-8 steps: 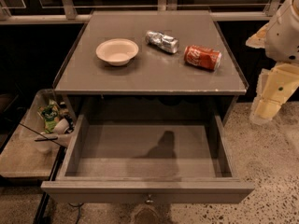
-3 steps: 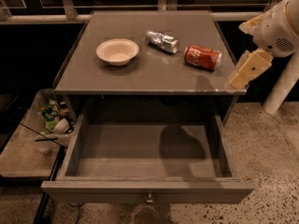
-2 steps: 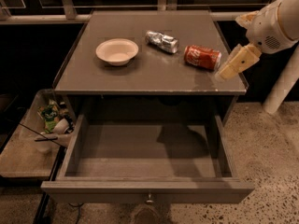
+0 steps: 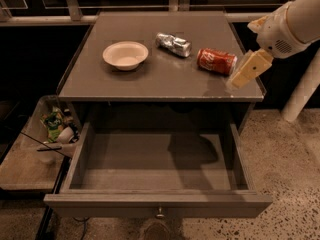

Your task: Place coke can into top drawer

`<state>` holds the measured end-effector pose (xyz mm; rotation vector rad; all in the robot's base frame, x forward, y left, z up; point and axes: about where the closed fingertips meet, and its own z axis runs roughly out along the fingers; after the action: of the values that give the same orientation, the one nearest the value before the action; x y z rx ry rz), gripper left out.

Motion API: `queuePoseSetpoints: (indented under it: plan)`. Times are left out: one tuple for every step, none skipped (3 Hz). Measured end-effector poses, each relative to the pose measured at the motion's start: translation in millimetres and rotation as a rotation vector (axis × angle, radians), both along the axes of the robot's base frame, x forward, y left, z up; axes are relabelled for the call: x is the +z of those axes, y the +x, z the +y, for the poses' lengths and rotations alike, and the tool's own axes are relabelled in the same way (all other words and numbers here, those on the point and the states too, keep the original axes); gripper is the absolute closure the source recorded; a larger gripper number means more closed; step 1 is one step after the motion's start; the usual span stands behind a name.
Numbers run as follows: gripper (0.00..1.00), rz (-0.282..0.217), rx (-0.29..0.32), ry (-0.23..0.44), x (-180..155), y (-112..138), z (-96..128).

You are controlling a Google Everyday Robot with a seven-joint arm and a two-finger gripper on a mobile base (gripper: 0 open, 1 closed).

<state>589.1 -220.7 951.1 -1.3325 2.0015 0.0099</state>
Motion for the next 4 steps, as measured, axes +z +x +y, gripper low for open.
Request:
queuePoseSetpoints:
  plan:
    - [0.0,0.021,-0.024,-0.056,-13.3,19.0,-7.9]
    - [0.0,0.039,-0.026,-0.083,-26.1,41.8,-13.9]
    - [0.0,0.036,-0.013,-0.074,-35.4,65.9,-13.0]
    - [0.0,0.038,0.013,-0.047,-47.8,89.8,-7.3]
